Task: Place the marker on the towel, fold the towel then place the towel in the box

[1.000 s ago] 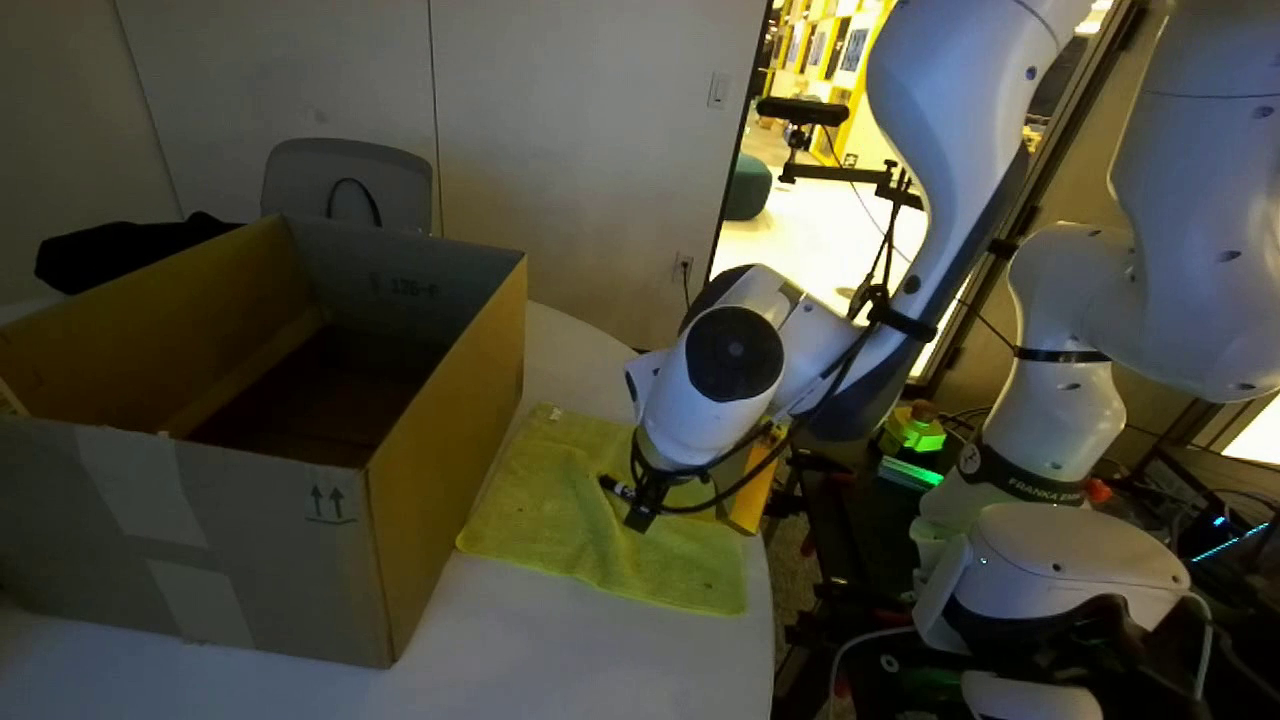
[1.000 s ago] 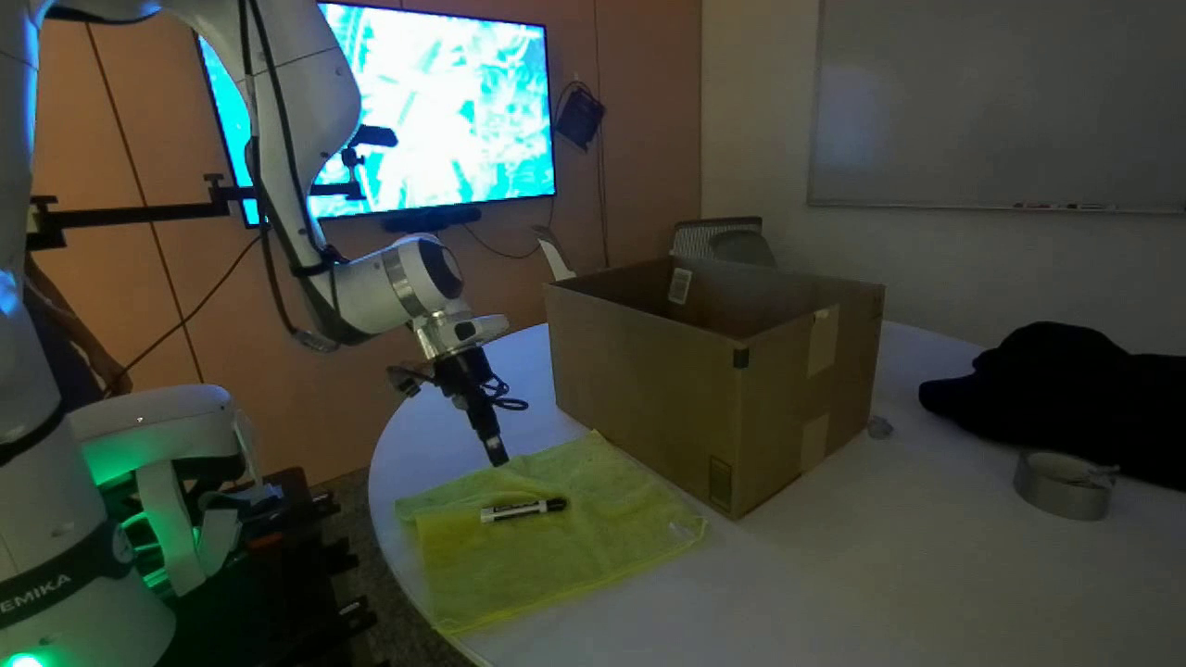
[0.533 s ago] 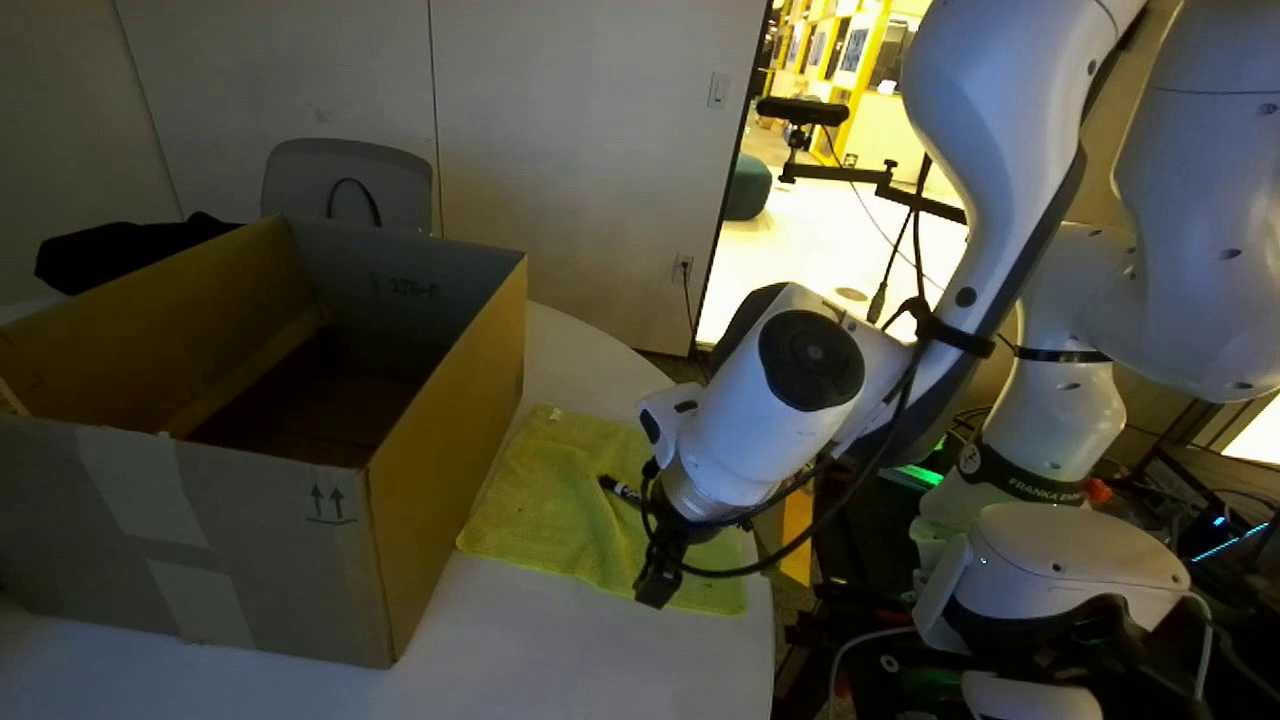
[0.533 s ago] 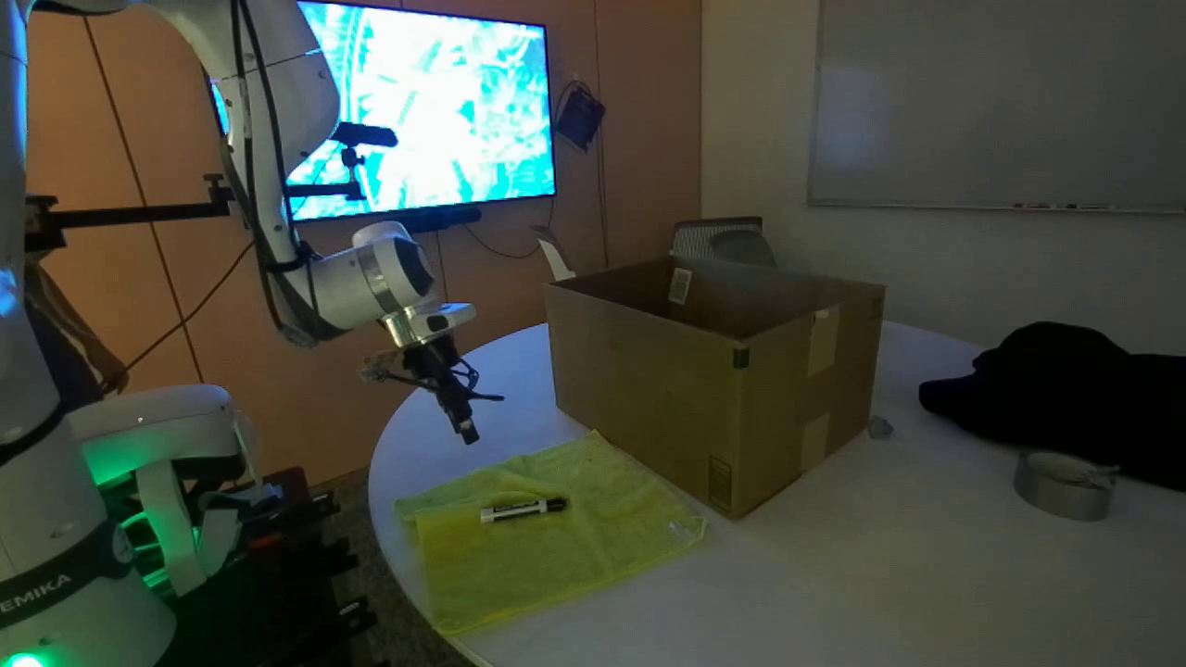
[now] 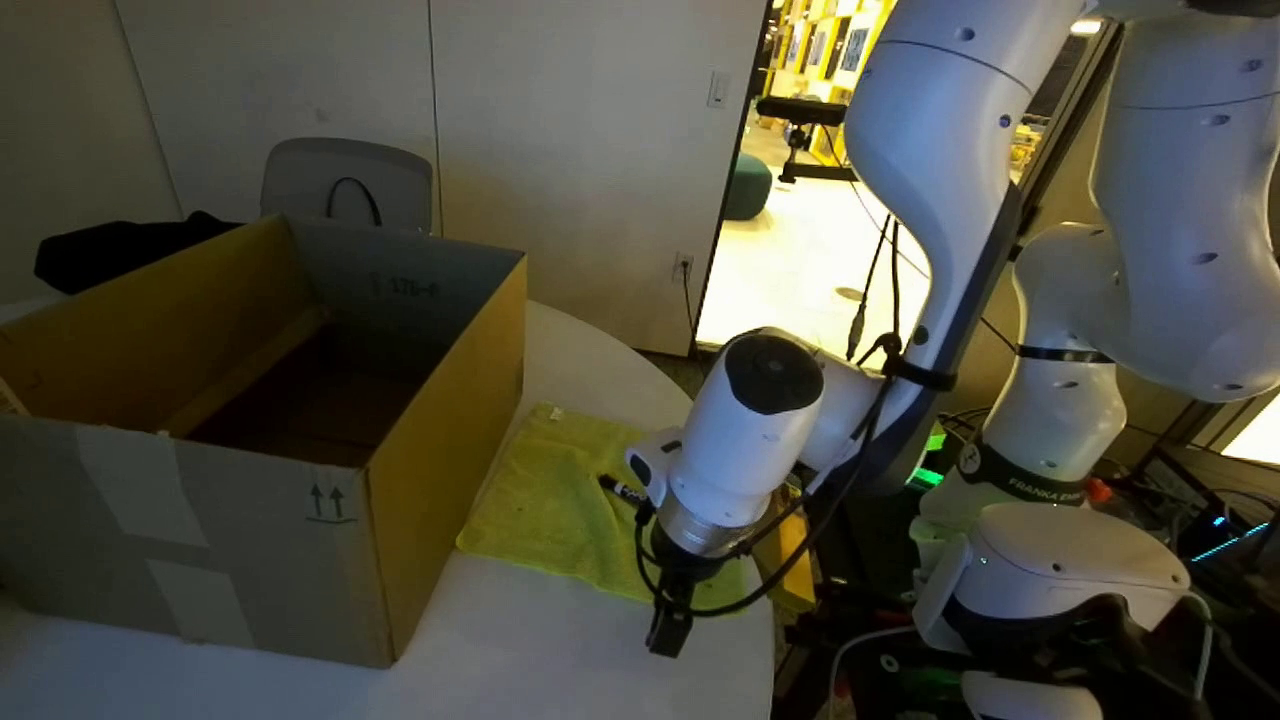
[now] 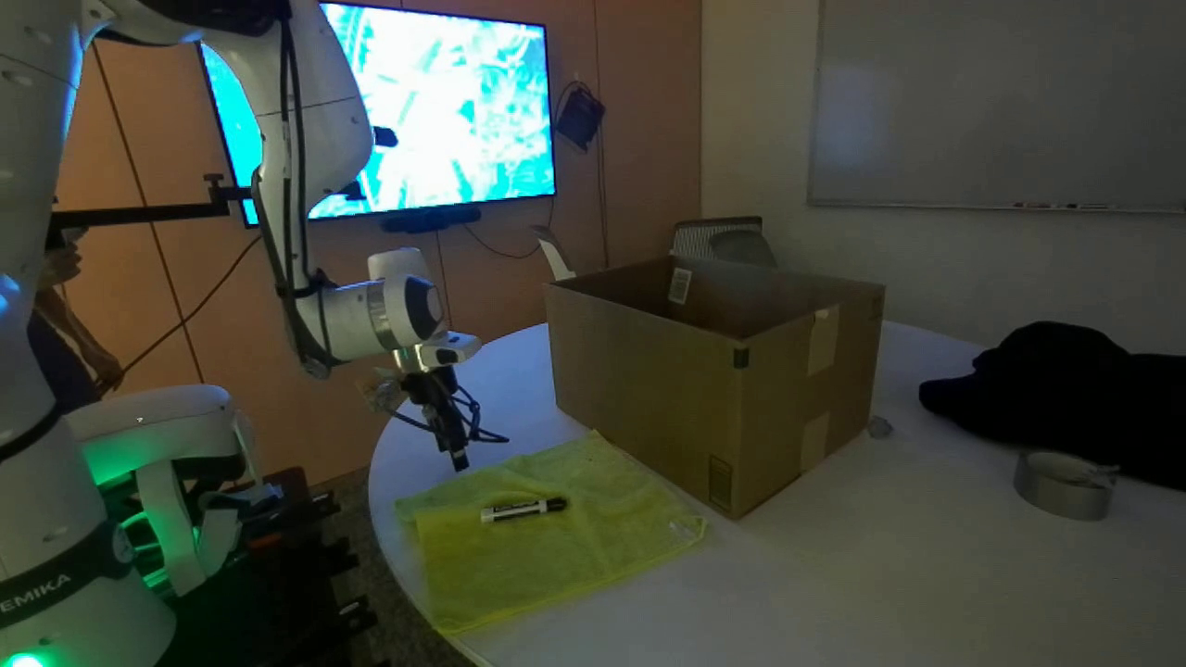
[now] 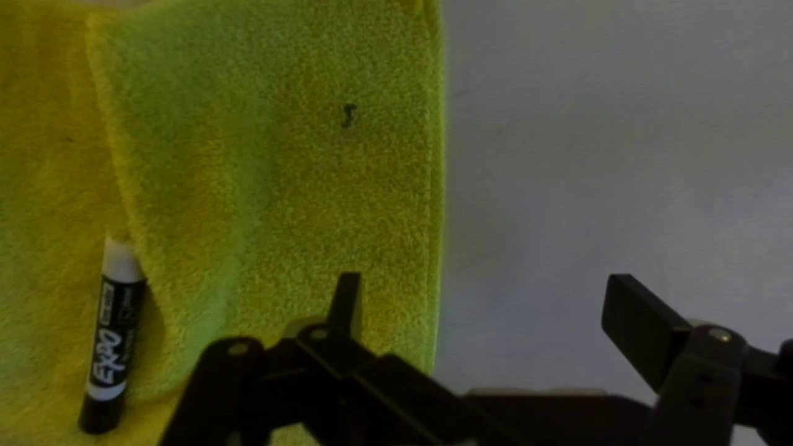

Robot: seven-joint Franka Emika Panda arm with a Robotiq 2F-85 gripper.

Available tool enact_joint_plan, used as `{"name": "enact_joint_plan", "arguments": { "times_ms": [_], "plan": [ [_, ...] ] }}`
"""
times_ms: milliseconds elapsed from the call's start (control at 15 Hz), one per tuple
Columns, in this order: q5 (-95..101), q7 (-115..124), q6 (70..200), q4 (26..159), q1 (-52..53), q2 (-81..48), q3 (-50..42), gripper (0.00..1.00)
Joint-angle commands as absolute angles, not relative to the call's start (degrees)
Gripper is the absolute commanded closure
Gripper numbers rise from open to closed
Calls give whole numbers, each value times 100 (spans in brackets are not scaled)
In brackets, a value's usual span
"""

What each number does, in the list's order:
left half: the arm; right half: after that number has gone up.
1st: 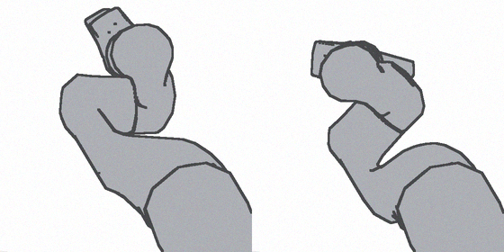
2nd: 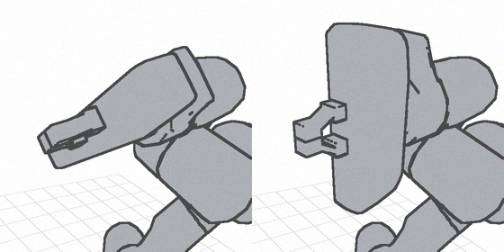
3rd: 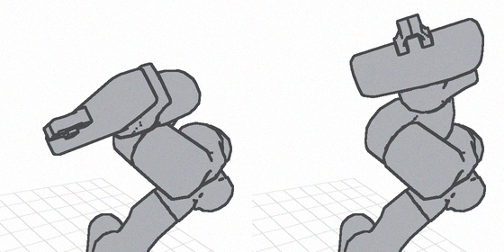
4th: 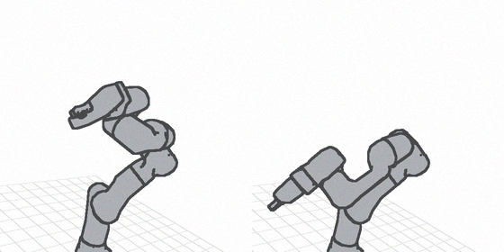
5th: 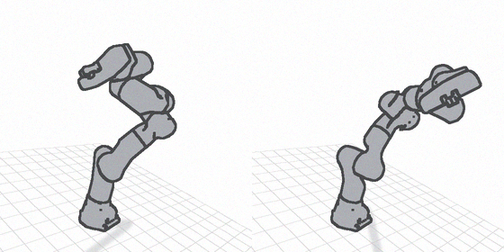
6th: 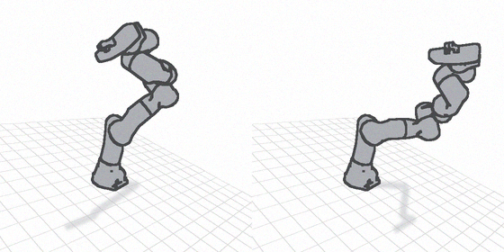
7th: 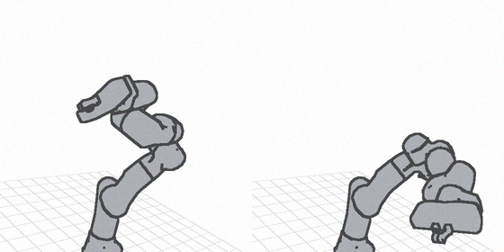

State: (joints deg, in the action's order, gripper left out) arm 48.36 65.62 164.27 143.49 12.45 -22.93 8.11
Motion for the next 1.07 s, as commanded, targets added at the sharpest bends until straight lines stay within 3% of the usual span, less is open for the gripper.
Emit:
{"name": "enact_joint_plan", "arguments": {
  "times_ms": [0, 267, 400, 467, 533, 667, 733, 800, 1000],
  "plan": [
    [4381, 5901, 16445, 14066, 884, -2724, 1134, 0],
    [4012, 5392, 16332, 13906, 538, -2991, 1426, 0],
    [3887, 5201, 16277, 13877, 396, -3038, 1553, 10],
    [3860, 5168, 16245, 13881, 357, -3015, 1584, 9],
    [3866, 5166, 16213, 13878, 334, -2997, 1595, 2],
    [3793, 5110, 16199, 13914, 215, -2963, 1644, 5],
    [3761, 5061, 16194, 13922, 156, -2973, 1658, 10],
    [3691, 4969, 16216, 13954, 48, -2972, 1713, 30],
    [3593, 4816, 16222, 14024, -204, -2968, 1843, 50]
  ]
}}
